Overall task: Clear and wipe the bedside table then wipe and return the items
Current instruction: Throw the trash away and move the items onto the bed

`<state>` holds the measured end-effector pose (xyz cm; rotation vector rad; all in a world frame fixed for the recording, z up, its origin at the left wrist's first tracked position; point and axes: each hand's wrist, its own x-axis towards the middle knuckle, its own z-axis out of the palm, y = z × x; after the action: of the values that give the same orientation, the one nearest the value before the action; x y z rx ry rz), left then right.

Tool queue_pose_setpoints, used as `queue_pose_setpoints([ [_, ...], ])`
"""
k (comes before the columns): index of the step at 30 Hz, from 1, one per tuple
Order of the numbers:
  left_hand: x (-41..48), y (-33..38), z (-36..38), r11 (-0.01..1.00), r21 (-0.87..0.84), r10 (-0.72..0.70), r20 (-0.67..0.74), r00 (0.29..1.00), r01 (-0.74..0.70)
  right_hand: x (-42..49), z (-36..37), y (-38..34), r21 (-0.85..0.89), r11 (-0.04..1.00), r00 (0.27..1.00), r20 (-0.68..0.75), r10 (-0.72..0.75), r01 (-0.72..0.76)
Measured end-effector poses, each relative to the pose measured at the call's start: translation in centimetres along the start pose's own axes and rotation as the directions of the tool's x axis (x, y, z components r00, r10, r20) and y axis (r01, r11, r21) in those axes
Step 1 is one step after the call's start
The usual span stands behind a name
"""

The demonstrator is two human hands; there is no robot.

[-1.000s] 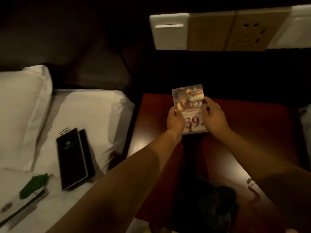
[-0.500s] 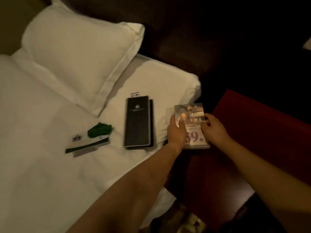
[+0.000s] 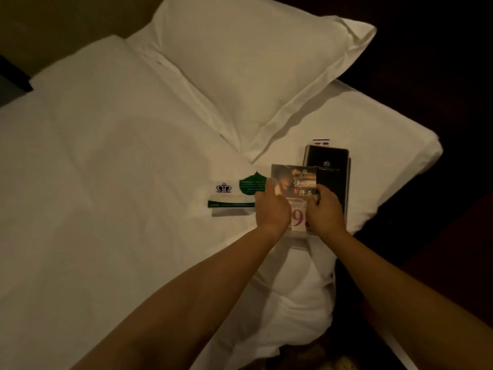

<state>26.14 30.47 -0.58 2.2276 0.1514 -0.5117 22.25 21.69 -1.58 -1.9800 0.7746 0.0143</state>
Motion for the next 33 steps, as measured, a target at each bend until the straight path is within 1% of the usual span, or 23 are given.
queue_pose_setpoints([
  [3, 0.5, -1.6, -1.1, 0.998, 0.065, 0.007, 0.024, 1.000, -0.008, -0.7, 2.0, -0.5, -0.028, 0.999, 1.000, 0.021, 0.022, -0.022],
  [8, 1.2, -2.8, -1.6, 0.973, 0.208, 0.098, 0.031, 0.995, -0.102, -1.3, 3.4, -0.5, -0.139, 0.990, 0.999, -0.012, 0.032, -0.034],
  [11, 0.9, -3.2, -1.9, 0.946, 0.262, 0.178, 0.072, 0.981, -0.191, -1.6, 3.6, -0.4, -0.122, 0.992, 0.999, -0.015, 0.033, -0.034],
  [13, 0.5, -3.3, -1.9, 0.911, 0.320, 0.251, 0.067, 0.966, -0.259, -2.1, 3.3, -0.2, -0.109, 0.994, 1.000, -0.025, 0.000, -0.003],
  [15, 0.1, -3.4, -1.6, 0.850, 0.421, 0.326, 0.052, 0.944, -0.317, -2.7, 2.6, 0.3, -0.117, 0.993, 0.999, -0.041, -0.019, 0.014],
  [17, -0.4, -3.0, -0.8, 0.805, 0.464, 0.386, 0.063, 0.921, -0.369, -3.6, 1.4, 1.1, -0.137, 0.990, 0.997, -0.071, 0.003, -0.013],
  [19, -1.2, -2.2, 0.4, 0.779, 0.459, 0.427, 0.111, 0.897, -0.428, -4.7, -0.3, 2.5, -0.156, 0.986, 0.991, -0.126, 0.044, -0.064],
  [21, -2.4, -1.2, 2.0, 0.744, 0.428, 0.484, 0.182, 0.856, -0.512, -6.2, -2.7, 4.4, -0.166, 0.977, 0.977, -0.191, 0.098, -0.130],
  [25, -6.0, 0.8, 6.9, 0.598, 0.391, 0.619, 0.330, 0.713, -0.700, -10.6, -8.1, 9.0, -0.154, 0.945, 0.926, -0.296, 0.236, -0.290],
  [28, -9.5, 2.0, 11.7, 0.531, 0.338, 0.650, 0.426, 0.629, -0.777, -14.6, -11.7, 13.0, -0.172, 0.905, 0.868, -0.397, 0.298, -0.389],
  [33, -15.0, 2.7, 19.6, 0.357, 0.285, 0.656, 0.602, 0.456, -0.890, -20.0, -16.0, 19.6, -0.266, 0.786, 0.783, -0.481, 0.394, -0.558],
])
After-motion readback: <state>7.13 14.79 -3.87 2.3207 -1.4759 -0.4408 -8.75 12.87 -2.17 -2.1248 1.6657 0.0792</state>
